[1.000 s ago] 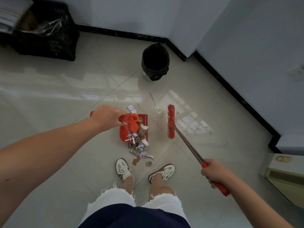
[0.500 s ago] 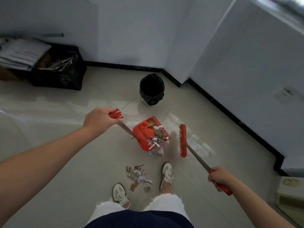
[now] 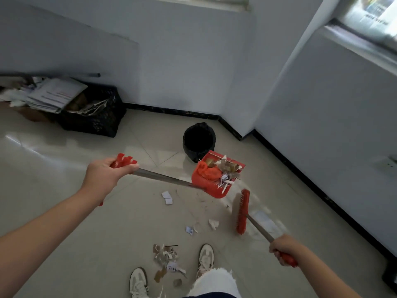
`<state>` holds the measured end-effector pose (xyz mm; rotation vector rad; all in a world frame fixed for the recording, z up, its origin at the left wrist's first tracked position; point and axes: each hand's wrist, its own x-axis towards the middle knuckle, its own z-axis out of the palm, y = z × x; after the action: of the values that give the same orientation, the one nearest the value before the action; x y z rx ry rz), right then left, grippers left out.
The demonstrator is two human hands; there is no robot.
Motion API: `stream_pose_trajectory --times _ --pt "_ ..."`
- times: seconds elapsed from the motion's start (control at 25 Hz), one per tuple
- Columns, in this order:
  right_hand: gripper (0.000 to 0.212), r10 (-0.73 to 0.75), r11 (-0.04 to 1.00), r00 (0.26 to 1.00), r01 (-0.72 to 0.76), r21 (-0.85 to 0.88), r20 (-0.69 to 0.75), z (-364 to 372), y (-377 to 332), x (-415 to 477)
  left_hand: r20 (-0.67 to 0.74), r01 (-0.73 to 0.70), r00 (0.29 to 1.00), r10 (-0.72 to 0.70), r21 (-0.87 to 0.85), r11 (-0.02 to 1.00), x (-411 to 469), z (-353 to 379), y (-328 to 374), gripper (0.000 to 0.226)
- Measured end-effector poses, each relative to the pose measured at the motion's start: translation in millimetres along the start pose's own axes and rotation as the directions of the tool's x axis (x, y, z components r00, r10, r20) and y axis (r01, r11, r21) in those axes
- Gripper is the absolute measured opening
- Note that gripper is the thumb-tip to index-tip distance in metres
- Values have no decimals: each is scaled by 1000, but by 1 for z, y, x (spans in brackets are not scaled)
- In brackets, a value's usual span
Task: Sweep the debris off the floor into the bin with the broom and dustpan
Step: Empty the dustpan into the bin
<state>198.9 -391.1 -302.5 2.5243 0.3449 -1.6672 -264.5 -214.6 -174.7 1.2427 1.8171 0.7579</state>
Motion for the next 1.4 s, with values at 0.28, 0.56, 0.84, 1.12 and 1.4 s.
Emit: stream_pose_trajectory --times 0.28,0.56,0.84,1.12,1.4 --pt "25 1 992 998 6 -127 57 -48 -43 19 -157 308 902 -402 -419 854 2 66 -11 31" --pt "17 -29 975 999 36 -218 35 -84 -77 24 -83 381 745 -662 -761 525 14 149 6 28" --pt "14 -100 966 995 96 -239 -6 -84 -100 25 53 398 641 -765 -876 272 3 166 -16 28" --pt "13 -111 963 994 110 -248 12 -80 -105 19 281 421 581 -764 -907 -13 -18 189 -51 31" --pt "17 -66 965 995 82 -251 73 -67 -96 9 436 405 539 -721 -884 -232 -46 220 -42 43"
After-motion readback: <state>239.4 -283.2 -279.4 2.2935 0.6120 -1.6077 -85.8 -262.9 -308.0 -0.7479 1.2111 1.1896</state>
